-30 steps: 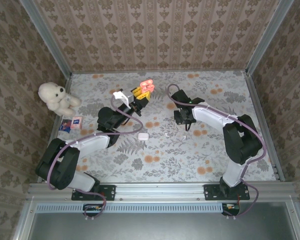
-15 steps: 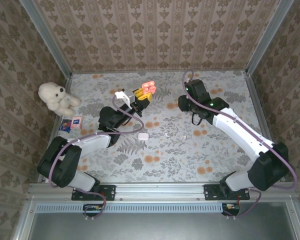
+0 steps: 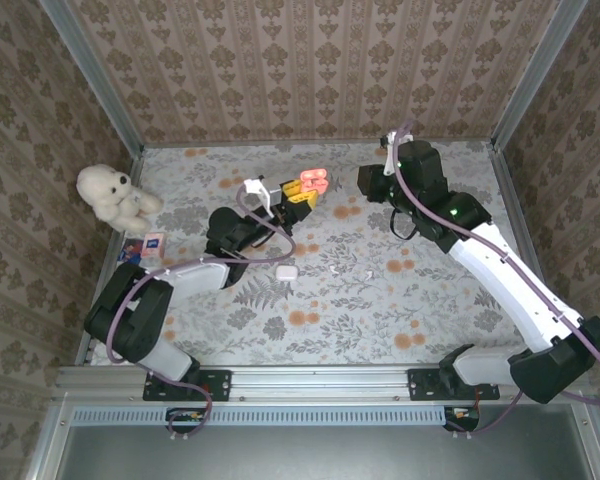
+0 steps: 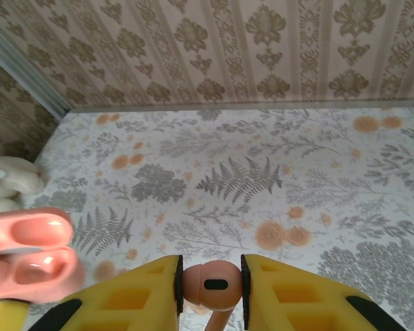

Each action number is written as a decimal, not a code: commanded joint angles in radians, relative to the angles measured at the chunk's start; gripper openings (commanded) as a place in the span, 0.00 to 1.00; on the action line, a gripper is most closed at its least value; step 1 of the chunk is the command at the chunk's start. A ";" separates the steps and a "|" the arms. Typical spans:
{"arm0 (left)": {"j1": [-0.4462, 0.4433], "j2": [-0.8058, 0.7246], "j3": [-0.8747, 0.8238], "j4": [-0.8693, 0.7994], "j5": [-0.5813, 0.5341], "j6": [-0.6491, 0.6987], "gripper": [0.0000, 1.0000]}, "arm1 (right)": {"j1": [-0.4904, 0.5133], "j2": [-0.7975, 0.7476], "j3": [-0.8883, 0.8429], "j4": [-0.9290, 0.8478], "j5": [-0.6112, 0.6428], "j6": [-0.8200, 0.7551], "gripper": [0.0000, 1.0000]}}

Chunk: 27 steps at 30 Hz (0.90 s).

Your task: Insert wireless bluetooth earbuds into charging case

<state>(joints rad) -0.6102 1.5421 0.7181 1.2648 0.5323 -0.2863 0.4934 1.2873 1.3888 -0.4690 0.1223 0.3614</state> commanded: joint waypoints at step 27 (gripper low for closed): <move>-0.072 0.098 0.173 0.033 0.203 0.044 0.00 | 0.037 -0.171 -0.148 0.277 -0.173 -0.095 0.29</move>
<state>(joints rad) -0.6739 1.6390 0.8696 1.2652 0.7269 -0.3058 0.5247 1.1530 1.2541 -0.2371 -0.0349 0.2859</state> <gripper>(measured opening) 0.213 0.289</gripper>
